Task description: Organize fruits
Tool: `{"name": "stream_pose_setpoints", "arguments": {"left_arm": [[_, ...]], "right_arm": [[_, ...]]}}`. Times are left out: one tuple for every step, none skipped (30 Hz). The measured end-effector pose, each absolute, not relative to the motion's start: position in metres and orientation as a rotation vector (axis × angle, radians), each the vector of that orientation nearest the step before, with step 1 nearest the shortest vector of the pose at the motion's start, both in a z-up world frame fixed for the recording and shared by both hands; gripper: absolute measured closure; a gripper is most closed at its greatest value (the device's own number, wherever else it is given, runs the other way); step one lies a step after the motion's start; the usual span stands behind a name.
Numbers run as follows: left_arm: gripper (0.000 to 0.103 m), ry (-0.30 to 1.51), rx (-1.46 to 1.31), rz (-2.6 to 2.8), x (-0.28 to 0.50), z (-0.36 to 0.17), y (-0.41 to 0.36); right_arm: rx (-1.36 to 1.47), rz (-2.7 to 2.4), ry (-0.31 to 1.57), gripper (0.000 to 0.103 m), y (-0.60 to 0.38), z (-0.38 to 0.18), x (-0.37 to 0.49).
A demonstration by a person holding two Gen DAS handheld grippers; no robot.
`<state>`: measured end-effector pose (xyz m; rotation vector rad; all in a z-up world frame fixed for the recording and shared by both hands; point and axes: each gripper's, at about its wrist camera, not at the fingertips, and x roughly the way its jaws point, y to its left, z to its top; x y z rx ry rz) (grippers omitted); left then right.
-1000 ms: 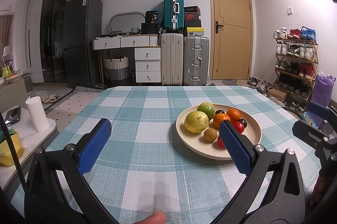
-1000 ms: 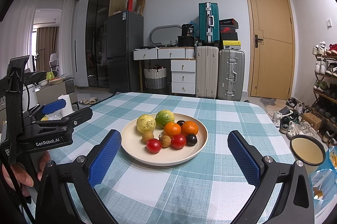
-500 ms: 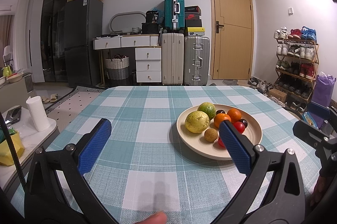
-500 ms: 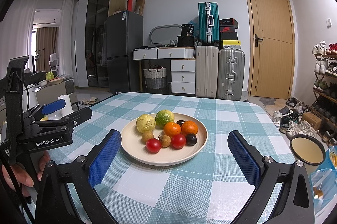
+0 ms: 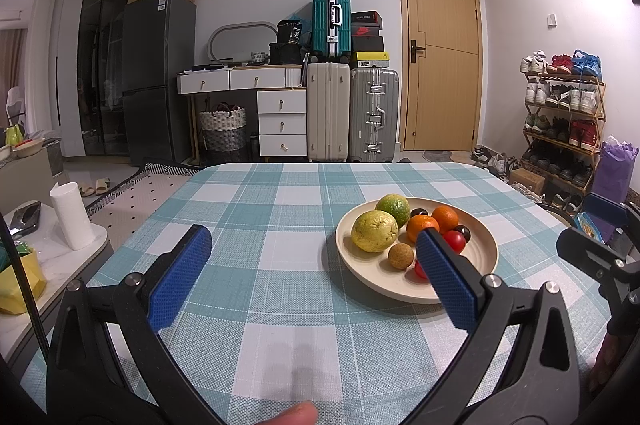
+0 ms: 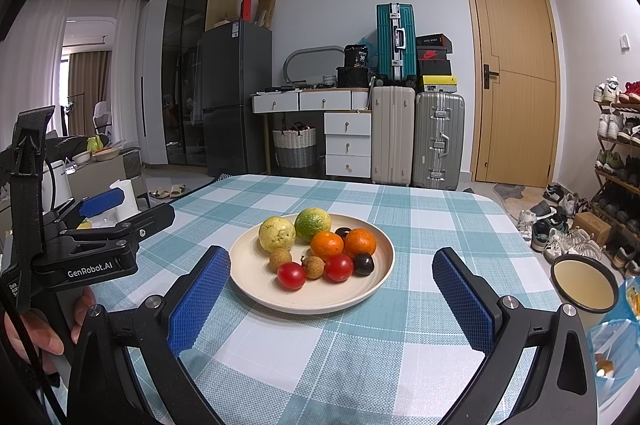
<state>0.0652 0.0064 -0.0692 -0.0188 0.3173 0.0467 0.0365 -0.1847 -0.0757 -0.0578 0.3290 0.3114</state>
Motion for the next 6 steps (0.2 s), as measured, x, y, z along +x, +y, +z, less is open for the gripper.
{"name": "stream_pose_setpoints", "arguments": {"left_arm": [[0.001, 0.317, -0.019, 0.046, 0.0645, -0.0686, 0.0060], [0.001, 0.319, -0.018, 0.045, 0.0651, -0.0692, 0.0064], [0.001, 0.320, -0.017, 0.045, 0.0650, -0.0688, 0.0058], [0.001, 0.321, -0.016, 0.045, 0.0655, -0.0687, 0.0056], [0.001, 0.323, -0.016, 0.045, 0.0658, -0.0682, 0.0050], [0.001, 0.327, -0.017, 0.044, 0.0666, -0.0685, 0.0051]], "right_arm": [[-0.057, 0.311, 0.329, 0.000, -0.1849, -0.0755, 0.0360], [-0.058, 0.311, 0.329, 0.000, -0.1846, -0.0757, 0.0366], [-0.058, 0.311, 0.329, 0.000, -0.1847, -0.0757, 0.0366], [-0.058, 0.311, 0.328, 0.000, -0.1850, -0.0754, 0.0360], [-0.058, 0.311, 0.329, 0.000, -0.1848, -0.0756, 0.0367], [-0.058, 0.311, 0.329, 0.000, -0.1849, -0.0755, 0.0365]]}}
